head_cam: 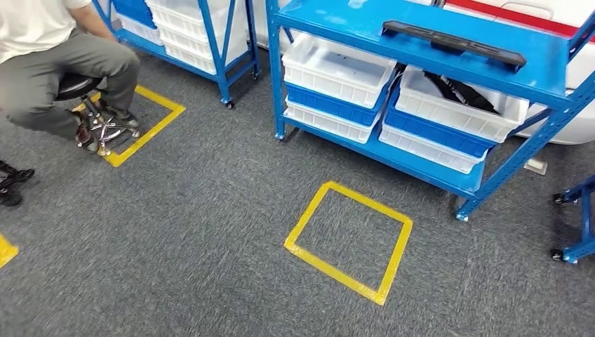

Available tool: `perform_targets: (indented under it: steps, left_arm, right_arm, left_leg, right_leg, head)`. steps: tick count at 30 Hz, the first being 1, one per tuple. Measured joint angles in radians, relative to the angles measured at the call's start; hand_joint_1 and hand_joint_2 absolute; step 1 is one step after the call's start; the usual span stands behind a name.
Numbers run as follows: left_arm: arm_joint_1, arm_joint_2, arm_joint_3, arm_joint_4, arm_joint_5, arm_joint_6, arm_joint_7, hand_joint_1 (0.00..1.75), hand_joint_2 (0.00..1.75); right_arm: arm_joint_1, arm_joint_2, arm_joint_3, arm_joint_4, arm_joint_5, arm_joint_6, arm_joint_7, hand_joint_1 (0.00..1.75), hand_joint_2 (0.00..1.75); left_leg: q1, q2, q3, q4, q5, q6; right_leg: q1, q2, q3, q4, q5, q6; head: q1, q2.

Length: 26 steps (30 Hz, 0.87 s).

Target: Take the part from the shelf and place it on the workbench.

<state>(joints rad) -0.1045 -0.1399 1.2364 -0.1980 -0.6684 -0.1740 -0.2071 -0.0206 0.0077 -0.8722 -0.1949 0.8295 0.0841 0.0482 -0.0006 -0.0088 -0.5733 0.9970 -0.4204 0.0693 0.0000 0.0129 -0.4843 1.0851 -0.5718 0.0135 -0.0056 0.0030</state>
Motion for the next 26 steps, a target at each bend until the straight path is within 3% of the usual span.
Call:
perform_targets:
  steps: [2, 4, 5, 7, 8, 9, 11, 14, 15, 17, 18, 19, 20, 22, 23, 25, 26]
  left_arm:
    - [-0.003, -0.001, 0.000, 0.000, 0.001, 0.000, 0.001, 0.00, 0.00]
    - [-0.001, -0.003, 0.000, 0.000, 0.002, 0.002, 0.002, 0.00, 0.00]
    - [0.000, -0.004, 0.000, 0.000, 0.003, 0.003, 0.003, 0.00, 0.00]
    - [0.001, -0.006, 0.000, 0.000, 0.004, 0.005, 0.003, 0.00, 0.00]
    - [0.001, -0.005, 0.000, 0.000, 0.004, 0.005, 0.003, 0.00, 0.00]
    - [0.001, -0.005, 0.000, 0.000, 0.005, 0.006, 0.004, 0.00, 0.00]
    - [0.000, -0.005, 0.000, 0.000, 0.005, 0.008, 0.004, 0.00, 0.00]
    - [0.000, -0.006, 0.000, 0.000, 0.005, 0.010, 0.004, 0.00, 0.00]
    - [-0.001, -0.006, 0.000, 0.000, 0.005, 0.010, 0.004, 0.00, 0.00]
    - [-0.002, -0.006, 0.000, 0.000, 0.005, 0.009, 0.004, 0.00, 0.00]
    - [-0.002, -0.006, 0.000, 0.000, 0.005, 0.009, 0.004, 0.00, 0.00]
    - [-0.001, -0.007, 0.000, 0.000, 0.004, 0.008, 0.004, 0.00, 0.00]
    - [0.000, -0.006, 0.000, 0.000, 0.004, 0.007, 0.004, 0.00, 0.00]
    - [0.002, -0.006, 0.000, 0.000, 0.003, 0.005, 0.004, 0.00, 0.00]
    - [0.002, -0.005, 0.000, 0.000, 0.003, 0.004, 0.004, 0.00, 0.00]
    - [0.001, -0.003, 0.000, 0.000, 0.002, 0.003, 0.004, 0.00, 0.00]
    - [0.001, -0.002, 0.000, 0.000, 0.002, 0.003, 0.004, 0.00, 0.00]
  right_arm:
    - [-0.002, -0.001, 0.000, 0.000, 0.002, 0.000, -0.001, 0.00, 1.75]
    - [0.000, -0.004, 0.000, 0.000, 0.003, 0.000, -0.001, 0.00, 1.75]
    - [0.001, -0.005, 0.000, 0.000, 0.003, 0.000, -0.001, 0.00, 1.75]
    - [0.004, -0.005, 0.000, 0.000, 0.004, 0.000, -0.001, 0.00, 1.75]
    - [0.004, -0.004, 0.000, 0.000, 0.005, 0.000, -0.001, 0.00, 1.75]
    - [0.003, -0.004, 0.000, 0.000, 0.005, 0.000, -0.001, 0.00, 1.75]
    - [0.002, -0.004, 0.000, 0.000, 0.006, 0.001, -0.001, 0.00, 1.75]
    - [0.005, -0.004, 0.000, 0.000, 0.011, 0.002, -0.001, 0.00, 1.75]
    - [0.004, -0.004, 0.000, 0.000, 0.012, 0.003, -0.001, 0.00, 1.75]
    - [0.002, -0.004, 0.000, 0.000, 0.014, 0.006, -0.002, 0.00, 1.75]
    - [0.001, -0.004, 0.000, 0.000, 0.014, 0.008, -0.002, 0.00, 1.75]
    - [0.001, -0.004, 0.000, 0.000, 0.015, 0.009, -0.003, 0.00, 1.75]
    - [0.002, -0.004, 0.000, 0.000, 0.016, 0.010, -0.004, 0.00, 1.75]
    - [0.005, -0.003, 0.000, 0.000, 0.017, 0.012, -0.005, 0.00, 1.75]
    - [0.006, -0.002, 0.000, 0.001, 0.017, 0.013, -0.006, 0.00, 1.75]
    - [0.004, 0.000, 0.000, 0.001, 0.017, 0.014, -0.008, 0.00, 1.75]
    - [0.002, 0.001, 0.000, 0.001, 0.017, 0.014, -0.008, 0.00, 1.75]
  left_leg:
    - [0.002, -0.001, 0.010, -0.003, -0.010, 0.001]
    - [0.004, -0.005, 0.024, -0.002, -0.025, -0.006]
    - [0.006, -0.006, 0.035, -0.002, -0.034, -0.012]
    - [0.011, -0.008, 0.056, -0.002, -0.053, -0.026]
    - [0.012, -0.008, 0.067, -0.002, -0.062, -0.033]
    - [0.012, -0.007, 0.073, -0.003, -0.071, -0.042]
    - [0.012, -0.004, 0.087, 0.004, -0.081, -0.058]
    - [0.020, 0.004, 0.090, 0.043, -0.104, -0.071]
    - [0.022, 0.005, 0.070, 0.086, -0.125, -0.074]
    - [0.024, 0.005, -0.005, 0.214, -0.180, -0.080]
    - [0.024, 0.005, -0.047, 0.271, -0.197, -0.082]
    - [0.024, 0.005, -0.078, 0.297, -0.195, -0.082]
    - [0.024, 0.005, -0.091, 0.286, -0.172, -0.080]
    - [0.022, 0.006, -0.070, 0.173, -0.072, -0.069]
    - [0.018, 0.008, -0.056, 0.117, -0.039, -0.061]
    - [0.009, 0.010, -0.041, 0.050, -0.032, -0.046]
    - [0.005, 0.011, -0.042, 0.049, -0.048, -0.044]
  right_leg:
    - [-0.008, -0.001, -0.087, 0.120, -0.041, 0.000]
    - [-0.017, -0.002, -0.142, 0.154, -0.046, 0.018]
    - [-0.023, -0.003, -0.145, 0.121, -0.021, 0.035]
    - [-0.035, -0.009, -0.116, -0.005, 0.069, 0.066]
    - [-0.037, -0.015, -0.104, -0.055, 0.097, 0.069]
    - [-0.034, -0.022, -0.095, -0.085, 0.112, 0.062]
    - [-0.026, -0.027, -0.090, -0.095, 0.107, 0.028]
    - [-0.027, -0.022, -0.048, -0.103, 0.106, -0.008]
    - [-0.027, -0.021, -0.034, -0.106, 0.102, -0.016]
    - [-0.024, -0.020, -0.021, -0.109, 0.093, -0.028]
    - [-0.022, -0.019, -0.016, -0.109, 0.088, -0.032]
    - [-0.020, -0.017, -0.010, -0.109, 0.082, -0.034]
    - [-0.019, -0.015, -0.002, -0.109, 0.075, -0.033]
    - [-0.018, -0.012, 0.017, -0.111, 0.060, -0.028]
    - [-0.016, -0.011, 0.027, -0.111, 0.053, -0.024]
    - [-0.010, -0.011, 0.030, -0.113, 0.043, -0.012]
    - [-0.008, -0.011, 0.033, -0.112, 0.042, -0.009]
  head:
    - [0.001, 0.000]
    - [0.003, 0.000]
    - [0.003, 0.000]
    - [0.003, 0.000]
    - [0.004, 0.000]
    - [0.004, 0.000]
    - [0.003, 0.000]
    - [0.000, 0.000]
    - [-0.001, 0.000]
    - [-0.001, 0.000]
    - [0.000, 0.000]
    - [0.000, 0.000]
    - [0.000, 0.000]
    - [-0.001, 0.000]
    - [0.001, 0.000]
    - [0.000, 0.000]
    - [0.001, 0.000]
